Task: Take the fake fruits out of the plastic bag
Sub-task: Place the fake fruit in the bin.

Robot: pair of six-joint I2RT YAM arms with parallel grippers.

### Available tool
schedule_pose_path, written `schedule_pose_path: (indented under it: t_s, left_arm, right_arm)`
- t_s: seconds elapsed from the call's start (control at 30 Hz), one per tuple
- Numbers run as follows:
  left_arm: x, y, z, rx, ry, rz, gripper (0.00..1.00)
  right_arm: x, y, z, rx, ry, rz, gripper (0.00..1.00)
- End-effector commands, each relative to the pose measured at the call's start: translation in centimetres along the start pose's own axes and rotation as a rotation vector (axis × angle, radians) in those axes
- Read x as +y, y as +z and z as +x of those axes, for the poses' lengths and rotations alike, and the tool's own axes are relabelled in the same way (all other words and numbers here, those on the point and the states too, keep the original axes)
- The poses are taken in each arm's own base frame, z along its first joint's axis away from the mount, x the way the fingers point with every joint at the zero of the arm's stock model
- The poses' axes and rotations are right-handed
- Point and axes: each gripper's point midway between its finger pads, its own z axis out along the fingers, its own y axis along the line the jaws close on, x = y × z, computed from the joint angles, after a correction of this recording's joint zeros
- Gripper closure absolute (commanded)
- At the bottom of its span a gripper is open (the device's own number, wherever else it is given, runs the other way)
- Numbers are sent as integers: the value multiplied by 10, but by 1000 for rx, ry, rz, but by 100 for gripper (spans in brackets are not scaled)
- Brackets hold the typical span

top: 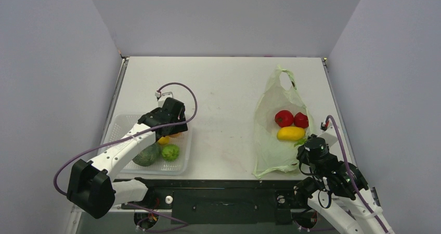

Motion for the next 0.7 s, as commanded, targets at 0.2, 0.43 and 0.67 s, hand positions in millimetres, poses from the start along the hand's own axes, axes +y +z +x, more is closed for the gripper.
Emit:
schedule_pose_path:
  t_s: [0.2, 0.43, 0.67]
  left_arm:
    - [-5, -1, 14, 46, -69, 45, 29]
    - [-3, -13, 9, 66, -34, 42, 10]
    - [-10, -36, -13, -23, -68, 138, 11]
  right_arm:
    - [15, -3, -7, -19, -19, -82, 100]
    - [17, -5, -8, -21, -29, -99, 100]
    - [18, -3, -4, -5, -39, -100, 100]
